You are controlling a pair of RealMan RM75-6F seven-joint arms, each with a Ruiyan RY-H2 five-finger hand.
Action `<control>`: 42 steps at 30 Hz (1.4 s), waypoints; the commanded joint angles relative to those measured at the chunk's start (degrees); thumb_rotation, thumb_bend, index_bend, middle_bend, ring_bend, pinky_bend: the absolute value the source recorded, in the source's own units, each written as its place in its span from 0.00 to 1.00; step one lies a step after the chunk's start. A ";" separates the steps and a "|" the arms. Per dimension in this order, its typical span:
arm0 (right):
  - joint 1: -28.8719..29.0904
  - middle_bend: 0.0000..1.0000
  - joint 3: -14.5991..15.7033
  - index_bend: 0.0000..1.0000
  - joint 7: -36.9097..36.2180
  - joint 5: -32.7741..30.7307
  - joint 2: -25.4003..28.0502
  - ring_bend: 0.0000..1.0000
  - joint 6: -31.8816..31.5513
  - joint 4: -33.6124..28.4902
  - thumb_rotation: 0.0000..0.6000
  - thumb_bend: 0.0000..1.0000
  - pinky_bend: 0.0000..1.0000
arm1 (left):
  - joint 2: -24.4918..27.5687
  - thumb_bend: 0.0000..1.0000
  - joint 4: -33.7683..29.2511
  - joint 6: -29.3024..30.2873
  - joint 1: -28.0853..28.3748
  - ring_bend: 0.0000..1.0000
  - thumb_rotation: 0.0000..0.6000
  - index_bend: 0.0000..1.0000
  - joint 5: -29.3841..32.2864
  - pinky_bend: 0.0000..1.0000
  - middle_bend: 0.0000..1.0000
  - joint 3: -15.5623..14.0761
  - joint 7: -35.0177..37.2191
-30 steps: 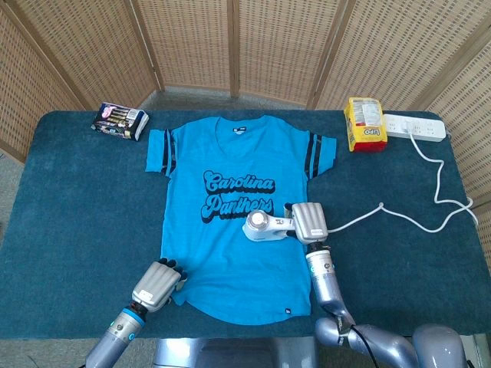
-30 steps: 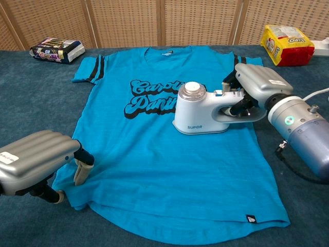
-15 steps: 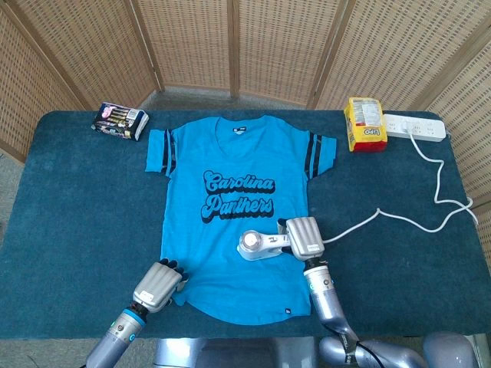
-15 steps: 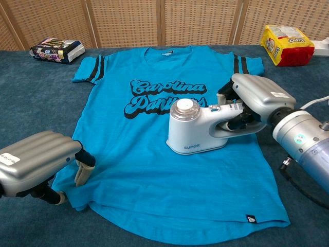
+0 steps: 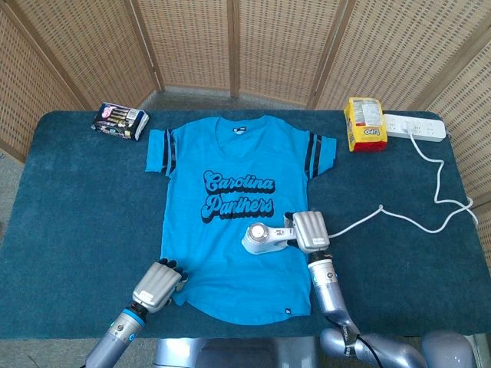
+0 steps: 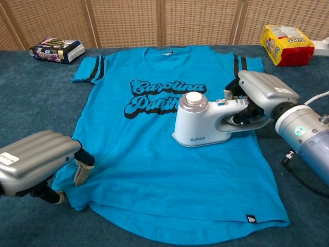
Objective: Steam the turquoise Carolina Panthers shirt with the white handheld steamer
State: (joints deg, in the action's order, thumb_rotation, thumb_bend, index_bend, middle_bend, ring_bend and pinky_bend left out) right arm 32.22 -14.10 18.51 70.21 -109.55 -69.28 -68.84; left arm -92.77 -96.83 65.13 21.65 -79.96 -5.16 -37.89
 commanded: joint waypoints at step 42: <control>-1.13 0.74 0.75 0.72 -0.91 1.03 0.28 0.76 -0.51 -1.07 1.00 0.30 0.66 | -0.20 0.31 0.10 -0.17 0.07 0.39 1.00 0.63 0.23 0.39 0.56 -0.18 -0.50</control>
State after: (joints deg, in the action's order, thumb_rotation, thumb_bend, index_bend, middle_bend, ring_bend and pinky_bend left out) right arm 30.68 -12.74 17.68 71.50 -109.18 -70.14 -70.49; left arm -92.97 -96.73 64.96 21.72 -79.74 -5.34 -38.39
